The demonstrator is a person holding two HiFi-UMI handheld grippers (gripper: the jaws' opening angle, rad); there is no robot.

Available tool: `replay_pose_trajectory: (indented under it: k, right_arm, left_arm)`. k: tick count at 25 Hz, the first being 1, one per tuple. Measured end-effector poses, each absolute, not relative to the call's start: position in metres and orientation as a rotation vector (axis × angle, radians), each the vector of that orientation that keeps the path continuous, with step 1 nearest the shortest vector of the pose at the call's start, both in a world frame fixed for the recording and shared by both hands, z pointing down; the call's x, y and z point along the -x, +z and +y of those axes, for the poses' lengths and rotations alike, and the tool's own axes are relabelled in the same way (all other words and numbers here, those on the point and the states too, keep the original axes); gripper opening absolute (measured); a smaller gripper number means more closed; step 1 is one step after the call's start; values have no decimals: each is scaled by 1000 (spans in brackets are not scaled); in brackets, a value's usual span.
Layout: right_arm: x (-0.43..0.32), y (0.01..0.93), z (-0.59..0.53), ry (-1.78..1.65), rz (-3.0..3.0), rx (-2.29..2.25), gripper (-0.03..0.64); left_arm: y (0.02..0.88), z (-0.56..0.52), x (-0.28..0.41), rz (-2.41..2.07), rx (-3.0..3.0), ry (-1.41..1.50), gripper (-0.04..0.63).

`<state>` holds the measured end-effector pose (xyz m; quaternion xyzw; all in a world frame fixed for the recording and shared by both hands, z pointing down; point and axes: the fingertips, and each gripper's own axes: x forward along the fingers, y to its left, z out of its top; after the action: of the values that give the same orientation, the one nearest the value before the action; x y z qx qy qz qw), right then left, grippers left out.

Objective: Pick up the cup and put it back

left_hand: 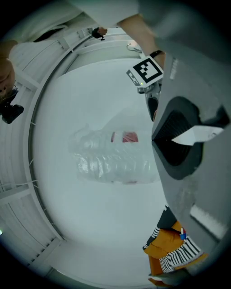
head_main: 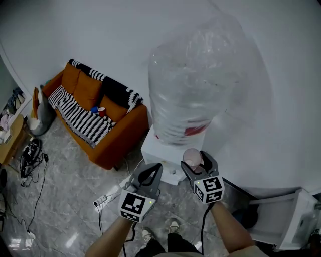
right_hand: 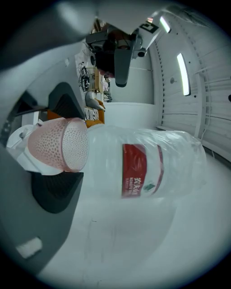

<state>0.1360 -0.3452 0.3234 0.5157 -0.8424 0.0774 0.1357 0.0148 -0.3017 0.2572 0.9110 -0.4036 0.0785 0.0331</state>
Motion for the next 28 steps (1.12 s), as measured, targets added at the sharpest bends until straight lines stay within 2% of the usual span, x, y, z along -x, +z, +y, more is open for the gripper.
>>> replay_pose_trajectory:
  k: [11,19,25,28]
  right_arm:
    - [-139,377,-376,235,-2423,-1514,370]
    - [-143,382,-378,305,-2521,-1579,376]
    - [-134,393,-377,322,-2487,-1512,434]
    - [-136,398,-377,342,-2456,-1512,434]
  left_arm:
    - [303,-330,-10,-1253,-2646,247,2]
    - [322,-333,-3,-1248,-2593,279,2]
    - [319,-331,-1,-1240,-2582,283,2]
    - [316,-328,-1,-1238,-2586,276,2]
